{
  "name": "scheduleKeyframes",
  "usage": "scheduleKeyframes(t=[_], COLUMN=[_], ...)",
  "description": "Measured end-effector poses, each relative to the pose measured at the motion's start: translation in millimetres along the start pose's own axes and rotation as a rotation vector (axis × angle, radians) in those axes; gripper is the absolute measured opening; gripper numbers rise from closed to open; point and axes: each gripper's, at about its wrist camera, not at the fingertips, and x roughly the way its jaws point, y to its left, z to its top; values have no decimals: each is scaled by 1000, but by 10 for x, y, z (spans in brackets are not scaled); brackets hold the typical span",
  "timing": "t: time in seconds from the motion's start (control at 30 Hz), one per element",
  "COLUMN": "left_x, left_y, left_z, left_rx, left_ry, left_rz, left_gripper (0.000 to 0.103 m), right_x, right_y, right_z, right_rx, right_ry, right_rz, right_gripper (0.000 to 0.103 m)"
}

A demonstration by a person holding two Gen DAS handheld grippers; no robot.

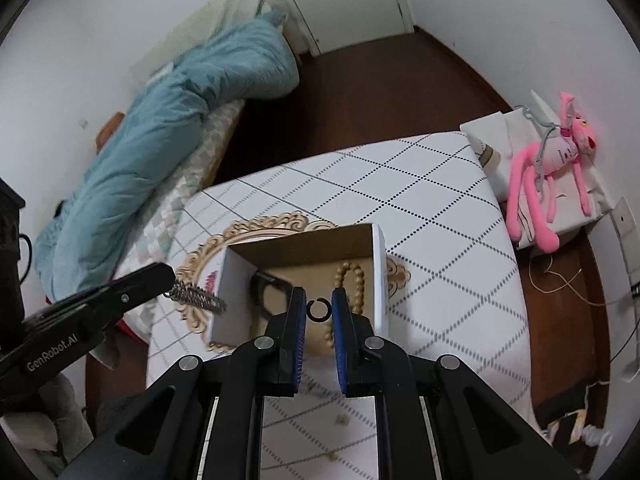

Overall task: Organize jewelry
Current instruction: 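Lower the silver chain and black ring into the box and release both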

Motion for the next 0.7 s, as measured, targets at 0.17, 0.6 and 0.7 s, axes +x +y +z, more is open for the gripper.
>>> scheduleKeyframes(t=[0.17,0.6,0.7], left_x=[304,545,509], left_y=[51,213,245], left_z=[216,284,192], left_rx=[-1,-25,-21], left_ry=[59,97,77], left_rz=[-1,192,228], left_gripper=[6,63,73], right_x=[370,696,643], right_y=[-22,-94,-94], right_z=[230,404,383], right_rx=[-34,-64,-77], right_ry=[79,168,151], right_rz=[-48,-152,-184], right_gripper=[13,33,35])
